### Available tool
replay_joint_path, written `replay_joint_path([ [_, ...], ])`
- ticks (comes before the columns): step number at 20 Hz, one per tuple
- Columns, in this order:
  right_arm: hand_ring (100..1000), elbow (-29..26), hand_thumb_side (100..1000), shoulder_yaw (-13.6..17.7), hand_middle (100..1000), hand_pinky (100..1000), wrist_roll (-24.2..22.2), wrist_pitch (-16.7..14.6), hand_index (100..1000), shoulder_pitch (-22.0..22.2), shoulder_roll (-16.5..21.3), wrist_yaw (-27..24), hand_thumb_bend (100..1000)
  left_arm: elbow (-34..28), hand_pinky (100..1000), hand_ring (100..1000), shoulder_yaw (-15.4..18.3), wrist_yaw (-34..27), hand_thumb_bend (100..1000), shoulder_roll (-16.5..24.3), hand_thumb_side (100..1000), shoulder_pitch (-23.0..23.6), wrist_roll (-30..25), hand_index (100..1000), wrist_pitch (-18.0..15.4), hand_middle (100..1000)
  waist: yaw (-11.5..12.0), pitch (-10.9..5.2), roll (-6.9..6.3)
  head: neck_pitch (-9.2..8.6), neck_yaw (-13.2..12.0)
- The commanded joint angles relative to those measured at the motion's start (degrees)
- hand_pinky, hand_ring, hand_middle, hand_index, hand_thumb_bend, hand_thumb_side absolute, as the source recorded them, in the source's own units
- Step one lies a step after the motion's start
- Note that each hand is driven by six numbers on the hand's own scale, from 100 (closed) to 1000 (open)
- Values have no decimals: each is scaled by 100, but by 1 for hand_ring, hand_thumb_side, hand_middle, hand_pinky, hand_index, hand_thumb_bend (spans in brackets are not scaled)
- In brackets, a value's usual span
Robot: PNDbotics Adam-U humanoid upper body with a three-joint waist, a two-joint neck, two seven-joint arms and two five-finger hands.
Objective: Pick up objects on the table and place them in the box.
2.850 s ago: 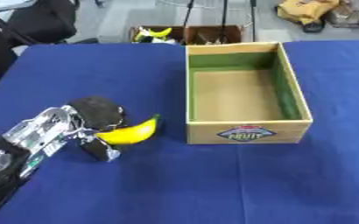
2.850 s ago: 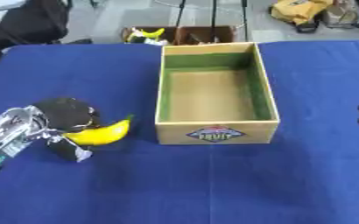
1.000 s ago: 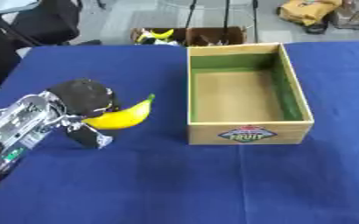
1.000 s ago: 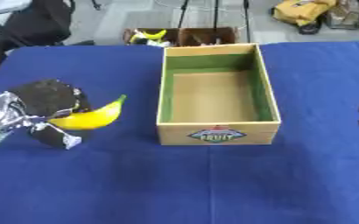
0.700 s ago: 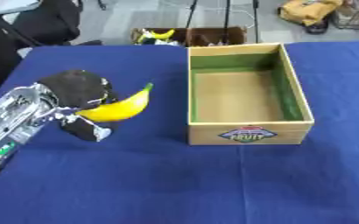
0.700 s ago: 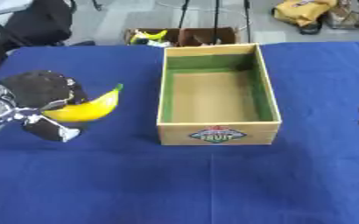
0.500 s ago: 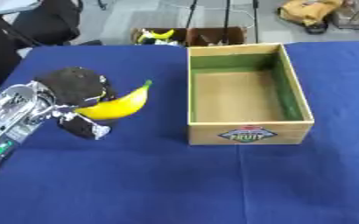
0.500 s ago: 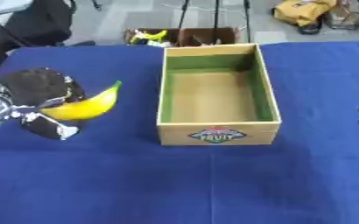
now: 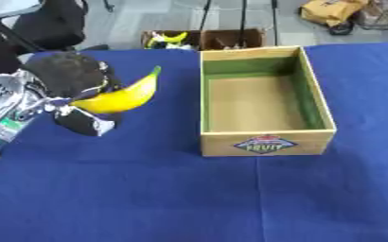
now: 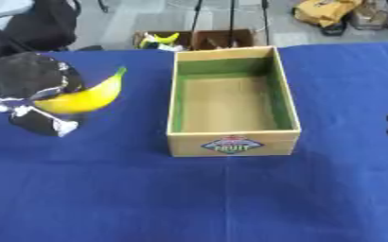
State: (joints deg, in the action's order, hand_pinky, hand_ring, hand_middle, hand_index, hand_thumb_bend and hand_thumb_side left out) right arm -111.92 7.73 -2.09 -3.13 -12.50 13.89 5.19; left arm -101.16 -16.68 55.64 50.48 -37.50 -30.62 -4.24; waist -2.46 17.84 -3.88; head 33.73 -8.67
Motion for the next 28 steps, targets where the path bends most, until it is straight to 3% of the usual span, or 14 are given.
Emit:
replay_joint_path([
  [1,703,-49,1000,9,593,642,2,-3,837,-14,125,32,100,-44,241,469,88,-34,100,196,518,-226,-34,617,-25,481,-14,-133,-10,5,4],
  [19,703,-71,1000,-50,592,642,-38,-2,836,-53,198,7,100,795,229,464,-80,80,100,-476,502,-1528,13,614,-331,474,-191,-155,-171,18,-163],
  [28,704,-86,1000,-61,593,643,-53,10,838,-83,205,12,100,1464,220,460,-14,223,100,-912,499,-1942,181,610,-403,468,-325,-121,-244,-17,-273],
])
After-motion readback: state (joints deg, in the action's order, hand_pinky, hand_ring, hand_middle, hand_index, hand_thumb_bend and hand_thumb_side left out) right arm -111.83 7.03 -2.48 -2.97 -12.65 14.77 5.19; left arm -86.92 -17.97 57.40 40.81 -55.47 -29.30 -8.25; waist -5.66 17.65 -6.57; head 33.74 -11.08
